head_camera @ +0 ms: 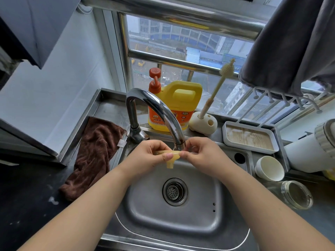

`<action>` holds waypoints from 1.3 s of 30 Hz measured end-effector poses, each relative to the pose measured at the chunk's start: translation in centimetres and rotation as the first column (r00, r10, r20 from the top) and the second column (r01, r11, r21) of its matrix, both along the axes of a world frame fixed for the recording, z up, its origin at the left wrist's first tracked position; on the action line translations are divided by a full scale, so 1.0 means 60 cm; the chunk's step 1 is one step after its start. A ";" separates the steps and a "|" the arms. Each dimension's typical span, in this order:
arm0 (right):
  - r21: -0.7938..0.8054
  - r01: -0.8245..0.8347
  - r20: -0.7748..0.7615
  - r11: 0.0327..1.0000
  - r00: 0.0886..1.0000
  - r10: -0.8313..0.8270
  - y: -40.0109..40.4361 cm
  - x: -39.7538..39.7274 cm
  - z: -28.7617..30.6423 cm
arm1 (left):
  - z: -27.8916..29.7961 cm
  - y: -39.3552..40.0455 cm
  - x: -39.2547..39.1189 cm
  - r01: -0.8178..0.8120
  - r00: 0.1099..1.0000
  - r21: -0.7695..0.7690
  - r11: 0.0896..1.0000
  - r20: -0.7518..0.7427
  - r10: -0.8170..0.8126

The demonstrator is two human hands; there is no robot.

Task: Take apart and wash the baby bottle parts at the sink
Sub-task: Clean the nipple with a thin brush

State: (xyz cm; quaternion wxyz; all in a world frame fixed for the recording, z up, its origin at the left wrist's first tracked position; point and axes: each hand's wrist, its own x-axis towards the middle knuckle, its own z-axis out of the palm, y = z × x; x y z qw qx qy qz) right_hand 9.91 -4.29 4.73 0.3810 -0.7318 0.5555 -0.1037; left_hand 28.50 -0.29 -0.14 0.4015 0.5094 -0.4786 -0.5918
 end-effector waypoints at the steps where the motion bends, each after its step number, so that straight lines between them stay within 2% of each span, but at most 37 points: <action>1: 0.023 -0.006 0.000 1.000 1.000 0.006 -0.002 -0.006 0.002 | -0.001 0.002 0.001 -0.002 1.000 0.008 1.000 -0.013 0.003; 3: 0.045 -0.021 -0.015 0.999 1.000 0.021 -0.005 -0.017 0.006 | -0.004 0.007 0.004 -0.022 0.999 0.022 1.000 -0.045 0.023; 6: 0.036 -0.016 -0.005 0.999 1.000 0.016 -0.007 -0.017 0.007 | -0.011 0.006 0.002 -0.028 1.000 0.039 0.999 0.006 0.028; 10: -0.021 -0.005 -0.003 1.000 1.000 0.005 -0.006 0.005 -0.004 | -0.011 0.006 -0.012 -0.032 0.984 0.132 0.991 -0.169 0.054; 13: 0.018 -0.015 0.020 1.000 1.000 0.015 -0.011 0.000 -0.001 | -0.004 0.007 -0.010 -0.007 0.973 0.103 0.995 -0.229 0.031; 19: 0.038 0.001 0.068 0.999 0.998 -0.003 -0.016 -0.016 0.006 | -0.007 0.005 0.005 0.022 0.992 0.032 0.999 -0.123 -0.018; 23: 0.003 -0.051 0.050 0.999 0.997 0.051 -0.009 0.003 0.002 | 0.001 0.000 0.006 0.082 0.996 0.012 0.997 -0.039 -0.081; 29: 0.040 0.005 0.083 0.999 0.997 -0.008 -0.011 -0.019 0.000 | 0.000 0.001 0.013 0.054 0.993 0.035 0.998 -0.103 -0.051; 32: 0.011 -0.017 0.077 1.000 0.997 0.016 -0.005 0.000 -0.006 | 0.001 0.000 0.001 0.062 0.997 0.050 0.997 -0.038 -0.060; 35: -0.014 -0.016 0.048 1.000 0.999 0.016 -0.004 0.010 -0.012 | 0.004 -0.009 -0.004 -0.010 0.999 0.081 0.997 -0.033 0.013; 39: 0.009 0.003 0.050 1.000 0.999 -0.004 -0.004 -0.007 -0.013 | 0.008 -0.013 0.004 -0.015 0.999 0.104 0.994 -0.028 0.018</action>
